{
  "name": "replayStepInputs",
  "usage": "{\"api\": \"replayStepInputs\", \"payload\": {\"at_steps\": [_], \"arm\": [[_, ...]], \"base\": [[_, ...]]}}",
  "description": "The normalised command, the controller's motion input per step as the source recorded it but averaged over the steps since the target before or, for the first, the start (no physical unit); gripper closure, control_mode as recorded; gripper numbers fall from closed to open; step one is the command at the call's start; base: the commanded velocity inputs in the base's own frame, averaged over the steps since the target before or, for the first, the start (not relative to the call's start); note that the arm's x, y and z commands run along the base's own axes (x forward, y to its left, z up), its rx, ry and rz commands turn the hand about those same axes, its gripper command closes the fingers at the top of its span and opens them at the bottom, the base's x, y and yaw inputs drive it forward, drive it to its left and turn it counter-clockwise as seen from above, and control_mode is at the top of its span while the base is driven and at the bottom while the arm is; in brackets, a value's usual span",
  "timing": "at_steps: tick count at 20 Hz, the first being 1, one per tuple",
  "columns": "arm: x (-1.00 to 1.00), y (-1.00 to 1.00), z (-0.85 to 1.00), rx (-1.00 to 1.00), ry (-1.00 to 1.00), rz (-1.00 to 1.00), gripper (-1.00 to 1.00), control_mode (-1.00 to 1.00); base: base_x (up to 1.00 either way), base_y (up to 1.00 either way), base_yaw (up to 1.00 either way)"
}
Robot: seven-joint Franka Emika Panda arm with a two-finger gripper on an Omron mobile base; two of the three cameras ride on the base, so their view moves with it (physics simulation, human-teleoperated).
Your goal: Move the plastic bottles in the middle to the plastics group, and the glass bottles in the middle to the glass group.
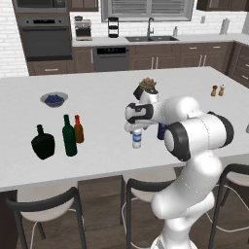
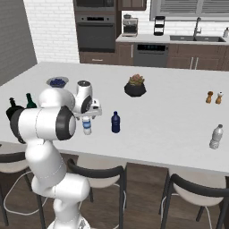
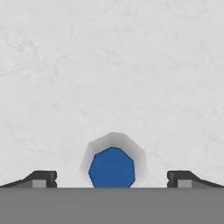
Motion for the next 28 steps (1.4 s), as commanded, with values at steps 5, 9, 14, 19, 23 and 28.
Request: {"api": "replayStepInputs", "payload": {"at_steps": [5, 9, 14, 19, 23, 28], "arm": [[0.01, 0.03, -0.04, 0.00, -0.04, 0.00, -1.00, -1.00], [0.07, 0.00, -0.04, 0.00, -0.06, 0.00, -1.00, -1.00], [0.07, 0.00, -0.03, 0.00, -0.05, 0.00, -1.00, -1.00], [0.00, 0.00, 0.00, 0.00, 0.00, 0.00, 1.00, -1.00], [0.00, 0.00, 0.00, 0.00, 0.00, 0.00, 1.00, -1.00], [-0.07, 0.00, 0.00, 0.00, 0.00, 0.00, 1.00, -1.00]], "base": [[0.00, 0.00, 0.00], [0.00, 0.00, 0.00], [0.00, 0.00, 0.00], [0.00, 0.00, 0.00], [0.00, 0.00, 0.00], [0.00, 0.00, 0.00]]}}
